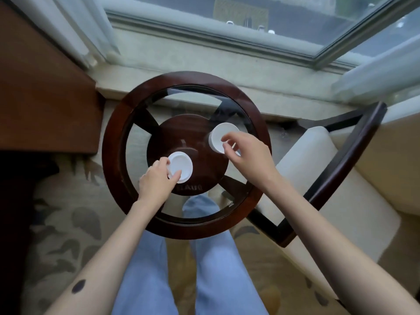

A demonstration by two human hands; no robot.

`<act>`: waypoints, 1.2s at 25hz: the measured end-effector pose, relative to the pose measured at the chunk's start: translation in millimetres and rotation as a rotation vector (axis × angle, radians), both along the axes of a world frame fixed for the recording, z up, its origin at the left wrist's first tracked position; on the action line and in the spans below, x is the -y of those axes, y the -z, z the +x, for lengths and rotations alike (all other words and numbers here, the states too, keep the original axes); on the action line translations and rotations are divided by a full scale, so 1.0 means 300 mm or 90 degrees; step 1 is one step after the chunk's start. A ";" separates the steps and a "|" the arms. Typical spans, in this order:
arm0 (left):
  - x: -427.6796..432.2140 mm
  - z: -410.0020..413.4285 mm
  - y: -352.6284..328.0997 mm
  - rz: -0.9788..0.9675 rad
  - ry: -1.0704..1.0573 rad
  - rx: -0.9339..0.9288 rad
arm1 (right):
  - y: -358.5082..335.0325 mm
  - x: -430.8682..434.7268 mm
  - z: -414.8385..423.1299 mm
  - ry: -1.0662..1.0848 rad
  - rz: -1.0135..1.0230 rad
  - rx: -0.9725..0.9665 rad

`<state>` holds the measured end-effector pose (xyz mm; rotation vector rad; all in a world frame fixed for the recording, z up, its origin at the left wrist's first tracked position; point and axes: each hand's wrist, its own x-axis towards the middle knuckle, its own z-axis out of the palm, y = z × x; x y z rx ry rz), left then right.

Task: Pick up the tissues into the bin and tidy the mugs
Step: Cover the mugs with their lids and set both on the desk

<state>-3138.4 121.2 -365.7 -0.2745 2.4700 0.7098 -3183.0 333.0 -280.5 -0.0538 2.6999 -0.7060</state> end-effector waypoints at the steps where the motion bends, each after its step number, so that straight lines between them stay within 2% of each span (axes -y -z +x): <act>1: -0.014 0.001 0.014 -0.008 -0.023 -0.009 | 0.009 -0.011 -0.011 -0.009 -0.003 0.002; 3: -0.027 0.002 0.039 -0.030 -0.058 -0.029 | 0.024 -0.030 -0.026 -0.016 -0.008 0.000; 6: -0.026 -0.003 0.083 -0.048 -0.083 0.001 | 0.043 -0.045 -0.035 -0.031 -0.029 0.000; 9: -0.018 -0.015 0.093 0.036 -0.155 0.043 | 0.054 -0.046 -0.039 -0.036 -0.047 0.012; 11: -0.011 -0.027 0.065 0.077 -0.171 0.026 | 0.053 -0.046 -0.048 -0.036 -0.062 0.028; 13: -0.010 -0.057 0.013 0.160 -0.186 0.004 | 0.045 -0.043 -0.061 -0.015 -0.101 0.054; 17: -0.046 -0.161 -0.139 0.409 -0.220 -0.058 | 0.004 -0.023 -0.102 -0.008 -0.203 0.126; 20: -0.105 -0.230 -0.222 0.505 -0.227 -0.085 | -0.033 -0.013 -0.132 -0.037 -0.296 0.165; 23: -0.158 -0.257 -0.248 0.532 -0.226 -0.085 | -0.058 -0.031 -0.153 -0.005 -0.407 0.160; 26: -0.199 -0.266 -0.235 0.577 -0.208 -0.078 | -0.053 -0.068 -0.165 0.018 -0.448 0.155; 28: -0.216 -0.267 -0.196 0.572 -0.207 -0.090 | -0.044 -0.096 -0.168 0.051 -0.423 0.126; 30: -0.232 -0.256 -0.136 0.464 -0.219 -0.094 | -0.025 -0.132 -0.169 0.036 -0.312 0.040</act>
